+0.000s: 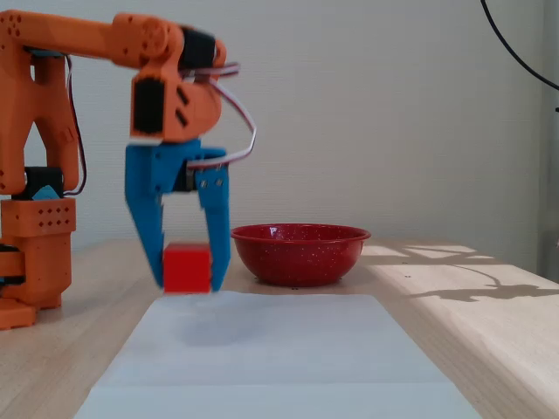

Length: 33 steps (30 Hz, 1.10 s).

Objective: Grasp the red cube and put it in the red bowl

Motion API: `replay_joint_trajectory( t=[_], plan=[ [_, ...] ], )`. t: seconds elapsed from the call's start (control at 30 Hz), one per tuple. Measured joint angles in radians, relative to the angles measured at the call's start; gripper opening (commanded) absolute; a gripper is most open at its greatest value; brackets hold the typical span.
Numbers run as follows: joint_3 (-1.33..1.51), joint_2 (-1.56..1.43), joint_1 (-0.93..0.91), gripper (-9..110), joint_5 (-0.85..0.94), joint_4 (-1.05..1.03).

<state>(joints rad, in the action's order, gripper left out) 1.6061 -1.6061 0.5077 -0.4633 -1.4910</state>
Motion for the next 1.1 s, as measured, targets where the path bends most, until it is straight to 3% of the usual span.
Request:
replay_joint_trajectory(
  t=[0.3,0.53,1.1],
  plan=[
    [-0.365,0.0,-0.135,0,0.112,-0.285],
    [-0.592,0.023,-0.33,0,0.247,-0.299],
    [-0.727,0.141,-0.9,0,0.592,-0.29]
  ],
)
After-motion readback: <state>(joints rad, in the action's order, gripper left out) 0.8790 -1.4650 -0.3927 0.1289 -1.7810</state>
